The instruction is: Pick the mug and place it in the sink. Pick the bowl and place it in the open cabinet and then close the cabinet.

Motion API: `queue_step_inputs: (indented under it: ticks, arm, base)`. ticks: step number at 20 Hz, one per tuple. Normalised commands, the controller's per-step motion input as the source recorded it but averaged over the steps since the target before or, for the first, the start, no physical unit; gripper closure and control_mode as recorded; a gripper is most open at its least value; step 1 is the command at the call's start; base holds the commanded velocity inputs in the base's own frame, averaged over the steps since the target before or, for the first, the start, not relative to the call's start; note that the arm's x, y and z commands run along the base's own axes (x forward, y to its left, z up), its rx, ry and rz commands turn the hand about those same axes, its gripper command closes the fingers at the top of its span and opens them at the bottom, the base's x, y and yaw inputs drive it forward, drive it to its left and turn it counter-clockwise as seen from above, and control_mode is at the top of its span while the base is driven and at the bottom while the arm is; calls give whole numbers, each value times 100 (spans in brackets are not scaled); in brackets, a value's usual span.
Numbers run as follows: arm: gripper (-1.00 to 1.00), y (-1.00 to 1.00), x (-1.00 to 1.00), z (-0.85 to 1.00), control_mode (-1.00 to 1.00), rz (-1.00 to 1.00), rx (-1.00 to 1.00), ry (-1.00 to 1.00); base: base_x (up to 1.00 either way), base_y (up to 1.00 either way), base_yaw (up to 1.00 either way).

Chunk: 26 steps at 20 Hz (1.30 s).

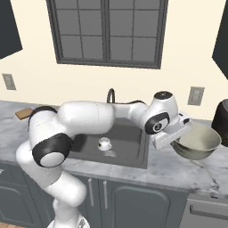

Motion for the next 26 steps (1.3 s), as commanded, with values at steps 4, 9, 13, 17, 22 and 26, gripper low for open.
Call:
queue_step_inputs:
  ticks: [4,9,13,17,22,26]
  arm:
    - [100,57,-2,46,-100,27,-3,7]
    - [100,52,-1,56,-100,26,0,9]
    - [100,38,0,74,-100,23,0,14]
    - [100,36,0,55,-100,22,0,12]
    - [100,24,-8,23,-100,15,0,2]
    - [100,13,-20,16,-100,11,0,0]
  base:
    - [0,0,0]
    - [0,0,0]
    - [0,0,0]
    - [0,0,0]
    - [0,0,0]
    - [0,0,0]
